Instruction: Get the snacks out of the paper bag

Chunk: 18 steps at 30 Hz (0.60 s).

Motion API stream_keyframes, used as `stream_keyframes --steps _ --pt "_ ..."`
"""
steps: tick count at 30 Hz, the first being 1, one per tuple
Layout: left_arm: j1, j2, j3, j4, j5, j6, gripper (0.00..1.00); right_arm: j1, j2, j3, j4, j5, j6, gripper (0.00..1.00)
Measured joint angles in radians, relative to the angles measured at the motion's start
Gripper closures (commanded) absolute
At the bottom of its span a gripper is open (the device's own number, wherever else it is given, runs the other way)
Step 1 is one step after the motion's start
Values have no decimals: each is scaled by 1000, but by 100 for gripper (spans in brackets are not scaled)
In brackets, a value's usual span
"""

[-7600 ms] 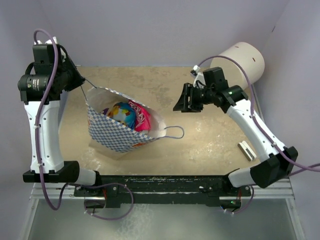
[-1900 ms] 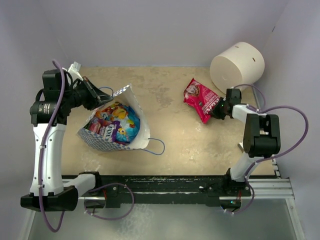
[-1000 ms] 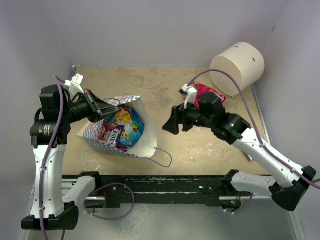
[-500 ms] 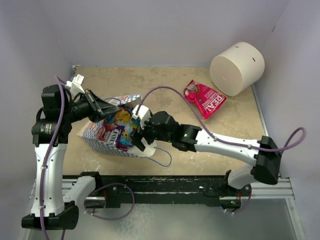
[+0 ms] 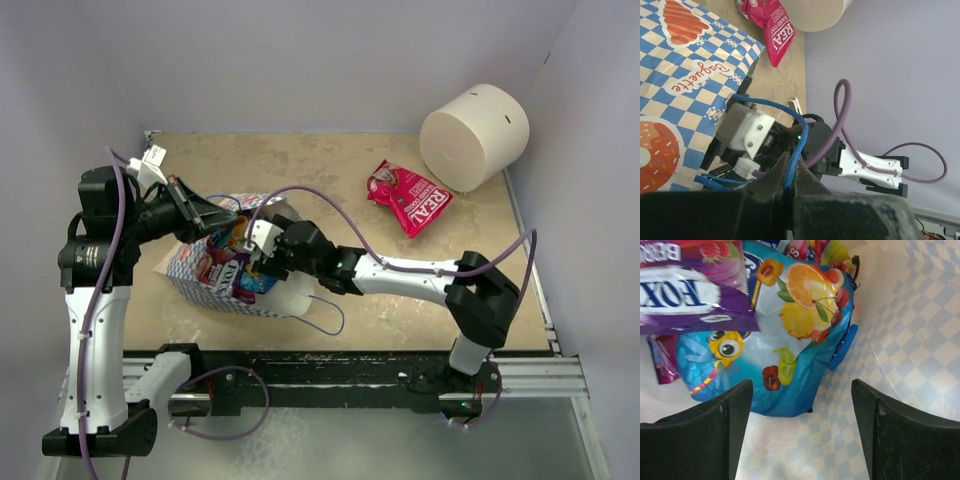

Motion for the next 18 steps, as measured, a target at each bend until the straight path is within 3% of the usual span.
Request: stream_keyframes --steps 10,13,17,18 --pt "0 2 14 -18 3 31 100 -46 122 0 74 -32 -23 25" --pt "0 8 14 -18 4 33 100 -42 166 2 107 -33 -15 41" --pt "0 16 17 -23 4 34 100 -44 225 29 117 -29 9 70" --pt "0 18 19 -27 5 34 100 -44 236 39 116 -27 19 84"
